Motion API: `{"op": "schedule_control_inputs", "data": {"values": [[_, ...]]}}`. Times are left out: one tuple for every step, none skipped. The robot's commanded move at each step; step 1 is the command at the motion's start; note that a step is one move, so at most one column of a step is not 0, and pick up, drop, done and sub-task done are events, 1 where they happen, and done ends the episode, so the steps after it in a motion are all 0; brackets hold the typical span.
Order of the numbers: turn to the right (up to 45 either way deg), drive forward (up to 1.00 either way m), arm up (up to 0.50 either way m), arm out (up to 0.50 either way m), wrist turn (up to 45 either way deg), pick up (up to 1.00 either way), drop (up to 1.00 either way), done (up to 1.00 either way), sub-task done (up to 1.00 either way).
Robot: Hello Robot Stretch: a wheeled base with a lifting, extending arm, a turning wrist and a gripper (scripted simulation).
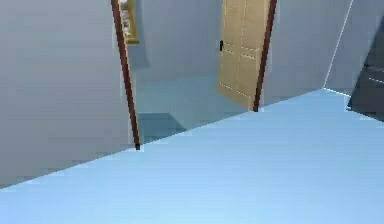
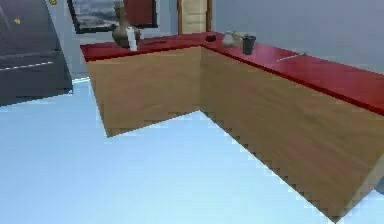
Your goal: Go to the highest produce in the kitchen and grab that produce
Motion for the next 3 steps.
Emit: {"op": "schedule_control_inputs", "data": {"values": [[-45.0,0.0,0.0,0.0,0.0,0.0,0.0,0.0,0.0],[-42.0,0.0,0.0,0.0,0.0,0.0,0.0,0.0,0.0],[0.0,0.05,0.0,0.0,0.0,0.0,0.0,0.0,0.0]]}}
